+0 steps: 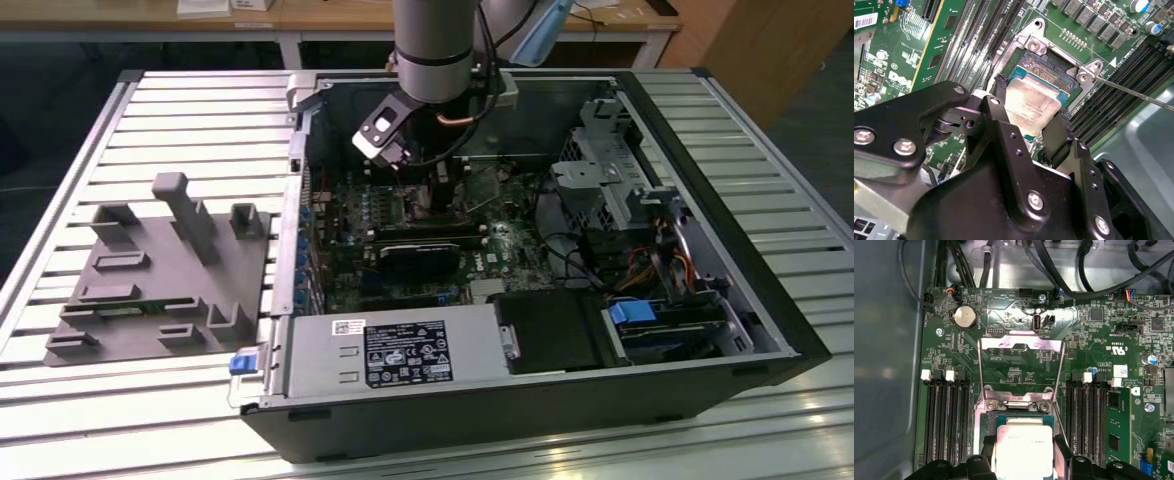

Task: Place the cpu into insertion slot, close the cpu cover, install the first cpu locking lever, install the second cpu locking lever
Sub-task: 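Place the cpu into insertion slot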

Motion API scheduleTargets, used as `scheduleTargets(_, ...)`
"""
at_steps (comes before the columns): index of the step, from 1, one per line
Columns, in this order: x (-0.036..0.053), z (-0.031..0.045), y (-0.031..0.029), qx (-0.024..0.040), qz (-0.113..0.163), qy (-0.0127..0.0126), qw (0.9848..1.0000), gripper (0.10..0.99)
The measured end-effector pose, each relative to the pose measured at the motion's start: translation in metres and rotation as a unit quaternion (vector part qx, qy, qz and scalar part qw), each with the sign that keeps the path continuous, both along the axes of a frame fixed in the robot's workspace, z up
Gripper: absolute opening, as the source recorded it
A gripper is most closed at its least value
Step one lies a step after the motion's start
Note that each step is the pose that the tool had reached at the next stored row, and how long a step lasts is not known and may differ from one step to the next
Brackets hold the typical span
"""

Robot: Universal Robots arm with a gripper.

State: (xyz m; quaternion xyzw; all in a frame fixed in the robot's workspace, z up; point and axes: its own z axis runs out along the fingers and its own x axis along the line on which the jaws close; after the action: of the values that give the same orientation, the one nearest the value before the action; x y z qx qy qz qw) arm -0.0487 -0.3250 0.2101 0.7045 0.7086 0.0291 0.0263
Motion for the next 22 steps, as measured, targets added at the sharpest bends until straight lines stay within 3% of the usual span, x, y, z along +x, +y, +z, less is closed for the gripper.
scheduleTargets(22, -0.0025, -0.0141, 0.0042, 0.0, -0.004, 0.0004, 1.0, 0.541)
